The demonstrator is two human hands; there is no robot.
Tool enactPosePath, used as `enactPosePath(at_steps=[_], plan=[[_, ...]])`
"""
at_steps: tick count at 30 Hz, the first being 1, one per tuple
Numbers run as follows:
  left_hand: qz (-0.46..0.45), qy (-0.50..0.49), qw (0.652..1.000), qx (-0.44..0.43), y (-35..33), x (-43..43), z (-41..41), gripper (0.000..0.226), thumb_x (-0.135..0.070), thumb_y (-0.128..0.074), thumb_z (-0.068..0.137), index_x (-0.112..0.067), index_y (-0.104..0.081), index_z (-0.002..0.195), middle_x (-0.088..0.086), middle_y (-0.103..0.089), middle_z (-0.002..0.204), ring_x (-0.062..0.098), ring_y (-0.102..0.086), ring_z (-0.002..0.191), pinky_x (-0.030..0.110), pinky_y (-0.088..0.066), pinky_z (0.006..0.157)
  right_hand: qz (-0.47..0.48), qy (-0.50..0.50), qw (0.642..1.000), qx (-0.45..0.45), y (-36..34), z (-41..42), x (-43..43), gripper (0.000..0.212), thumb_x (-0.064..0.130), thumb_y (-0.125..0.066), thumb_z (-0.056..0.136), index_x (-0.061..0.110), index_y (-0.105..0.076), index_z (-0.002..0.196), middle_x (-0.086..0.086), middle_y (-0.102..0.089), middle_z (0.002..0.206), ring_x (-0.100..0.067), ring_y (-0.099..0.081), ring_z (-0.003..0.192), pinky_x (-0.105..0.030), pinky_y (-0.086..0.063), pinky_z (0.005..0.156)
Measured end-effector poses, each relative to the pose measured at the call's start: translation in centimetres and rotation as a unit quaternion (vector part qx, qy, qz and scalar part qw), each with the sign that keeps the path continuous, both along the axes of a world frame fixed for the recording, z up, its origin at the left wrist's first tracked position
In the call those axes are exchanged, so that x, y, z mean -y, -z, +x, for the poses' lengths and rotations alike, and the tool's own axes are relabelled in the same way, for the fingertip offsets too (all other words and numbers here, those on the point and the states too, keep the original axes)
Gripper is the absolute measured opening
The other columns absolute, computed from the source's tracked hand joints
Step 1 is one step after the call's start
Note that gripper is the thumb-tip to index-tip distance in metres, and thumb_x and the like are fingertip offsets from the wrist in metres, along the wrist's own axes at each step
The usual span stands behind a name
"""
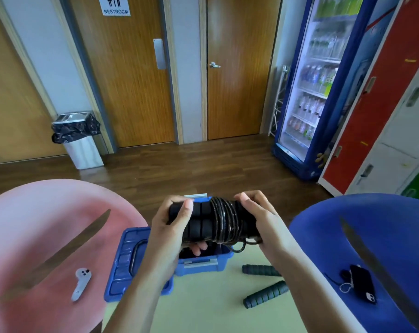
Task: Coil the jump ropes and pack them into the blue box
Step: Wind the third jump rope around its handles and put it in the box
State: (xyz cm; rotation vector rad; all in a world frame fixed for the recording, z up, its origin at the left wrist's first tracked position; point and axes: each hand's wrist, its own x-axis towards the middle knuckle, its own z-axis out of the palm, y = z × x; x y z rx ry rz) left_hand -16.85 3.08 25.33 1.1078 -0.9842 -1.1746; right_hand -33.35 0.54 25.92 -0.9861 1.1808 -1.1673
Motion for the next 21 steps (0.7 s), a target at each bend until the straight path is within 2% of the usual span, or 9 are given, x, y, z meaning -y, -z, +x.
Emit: enactPosePath(at_steps=[3, 6, 7, 9, 12, 16, 21], plan=[[0.093, 0.067, 0.993, -0.011, -1.2, 0.5, 0.0, 0.025, -0.034, -0.064, 0.075, -0.012, -0.056, 0.086, 0.022, -0.065, 0.074, 0.037, -0.062, 0.048, 0.030, -0.050, 0.040, 0.001, -0.007, 1.000, -0.013, 0.1, -1.0, 1.0, 0.034, 0.041, -0.052, 0.093, 0.008, -0.060, 0.087, -0.005, -0.057, 0.079, -0.018, -0.054, 0.070, -0.032, -0.044, 0.067], [0.168, 0.022, 0.986, -0.003, -1.1, 1.5, -1.2, 0.033, -0.045, -0.061, 0.086, -0.013, -0.061, 0.093, 0.020, -0.069, 0.076, 0.034, -0.062, 0.045, 0.025, -0.044, 0.036, -0.030, 0.031, 0.998, -0.045, 0.7, -0.7, 1.1, 0.032, 0.038, -0.054, 0.093, 0.008, -0.060, 0.084, -0.002, -0.055, 0.073, -0.016, -0.051, 0.068, -0.030, -0.042, 0.064], [0.160, -0.013, 0.987, 0.008, -0.7, 1.9, -1.7, 0.034, -0.045, -0.058, 0.089, -0.012, -0.060, 0.093, 0.019, -0.068, 0.070, 0.032, -0.060, 0.041, 0.022, -0.039, 0.034, -0.045, 0.042, 0.997, -0.045, 1.0, -0.5, 1.1, 0.028, 0.034, -0.054, 0.094, 0.008, -0.059, 0.084, 0.000, -0.054, 0.071, -0.015, -0.050, 0.067, -0.029, -0.041, 0.064], [0.102, -0.079, 0.991, 0.023, 0.1, 2.2, -2.4, 0.030, -0.038, -0.060, 0.091, -0.011, -0.055, 0.078, 0.018, -0.062, 0.060, 0.030, -0.054, 0.034, 0.020, -0.033, 0.032, -0.056, 0.054, 0.996, -0.031, 1.3, -0.3, 1.1, 0.020, 0.028, -0.054, 0.094, 0.011, -0.060, 0.085, 0.003, -0.054, 0.069, -0.013, -0.049, 0.066, -0.030, -0.041, 0.063], [0.027, -0.124, 0.990, 0.055, 0.9, 2.3, -2.5, 0.037, -0.026, -0.062, 0.091, -0.016, -0.043, 0.061, 0.013, -0.053, 0.051, 0.030, -0.051, 0.031, 0.021, -0.032, 0.034, -0.036, 0.048, 0.998, -0.005, 1.5, 0.0, 1.4, 0.018, 0.024, -0.054, 0.094, 0.016, -0.059, 0.079, 0.005, -0.053, 0.067, -0.014, -0.048, 0.066, -0.031, -0.040, 0.063], [-0.012, -0.141, 0.986, 0.088, 1.2, 2.4, -1.7, 0.035, -0.018, -0.061, 0.092, -0.014, -0.041, 0.063, 0.004, -0.046, 0.047, 0.032, -0.051, 0.032, 0.024, -0.034, 0.036, -0.034, 0.022, 0.999, -0.019, 1.7, 0.8, 2.0, 0.025, 0.021, -0.050, 0.095, 0.020, -0.060, 0.073, 0.002, -0.054, 0.069, -0.015, -0.047, 0.066, -0.029, -0.038, 0.061], [0.016, -0.156, 0.987, 0.036, 1.9, 3.3, -0.6, 0.033, -0.017, -0.059, 0.092, -0.011, -0.040, 0.065, 0.008, -0.046, 0.051, 0.030, -0.049, 0.033, 0.027, -0.037, 0.037, -0.054, -0.008, 0.996, -0.064, 1.5, 1.7, 3.0, 0.023, 0.028, -0.049, 0.097, 0.011, -0.060, 0.088, 0.001, -0.055, 0.073, -0.015, -0.049, 0.071, -0.030, -0.042, 0.066]])
